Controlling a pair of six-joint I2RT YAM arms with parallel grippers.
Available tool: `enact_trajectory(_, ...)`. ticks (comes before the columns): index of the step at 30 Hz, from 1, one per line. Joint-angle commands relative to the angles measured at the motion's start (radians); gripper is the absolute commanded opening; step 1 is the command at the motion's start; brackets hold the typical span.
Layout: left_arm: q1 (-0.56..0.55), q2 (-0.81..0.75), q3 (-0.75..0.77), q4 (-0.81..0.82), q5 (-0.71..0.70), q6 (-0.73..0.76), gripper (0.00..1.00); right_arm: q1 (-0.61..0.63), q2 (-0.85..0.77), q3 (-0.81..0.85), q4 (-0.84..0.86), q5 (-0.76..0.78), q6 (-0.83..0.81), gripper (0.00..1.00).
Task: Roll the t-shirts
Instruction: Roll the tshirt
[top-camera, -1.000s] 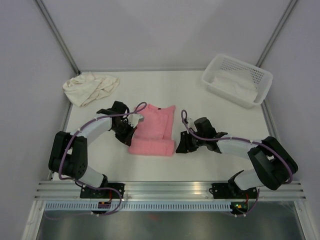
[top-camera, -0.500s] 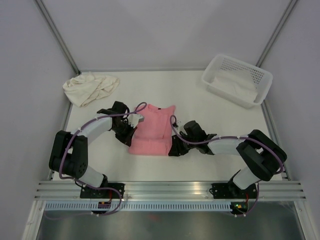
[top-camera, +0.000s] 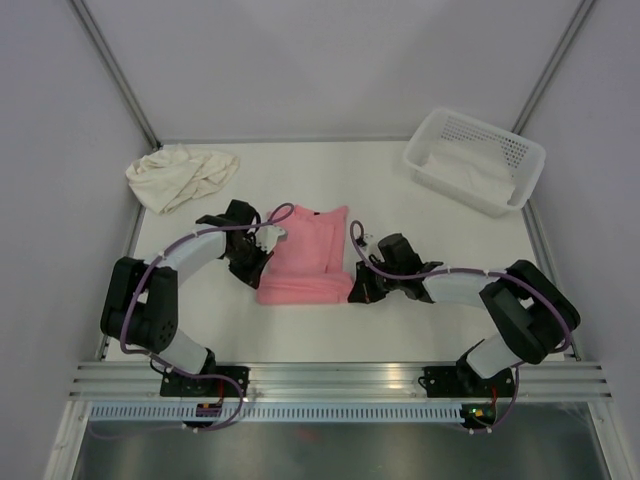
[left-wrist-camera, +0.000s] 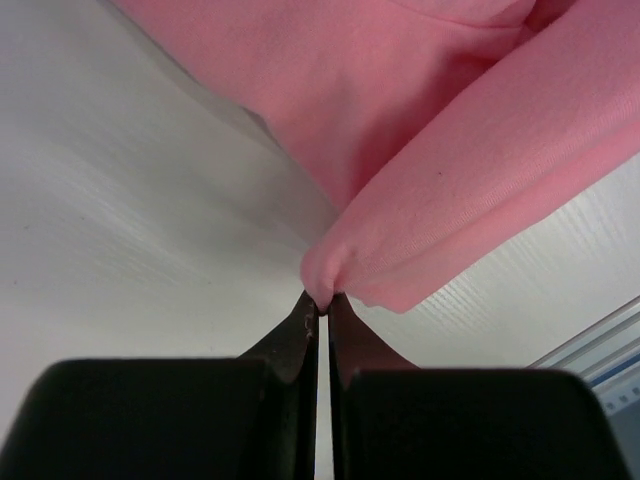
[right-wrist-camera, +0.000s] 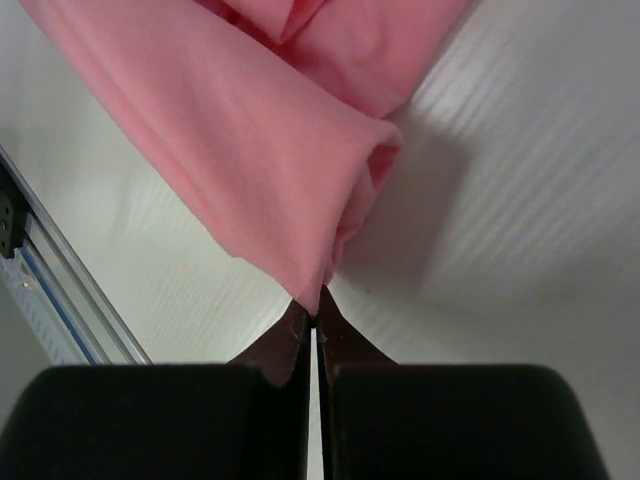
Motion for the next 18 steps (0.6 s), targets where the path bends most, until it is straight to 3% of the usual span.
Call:
enact_trajectory(1,0.004,0.026,0.054,0.032,-0.095,-0.012,0.02,-0.073,-0.045,0.044,-0.144,-0.026,-0.093,0.0)
enact_trajectory(7,0.004,0.001,0.048,0.036,-0.04,-0.014,0.02,-0.079,-0.034,0.096,-0.222,-0.058,-0.12,0.0)
enact_trajectory(12,0.003,-0.014,0.043,0.036,0.064,-0.02,0.02,-0.079,-0.014,0.117,-0.169,-0.067,-0.1,0.01)
enact_trajectory(18,0.003,-0.007,0.06,0.038,0.077,-0.031,0.14,-0.076,0.024,0.142,-0.129,-0.073,-0.078,0.07)
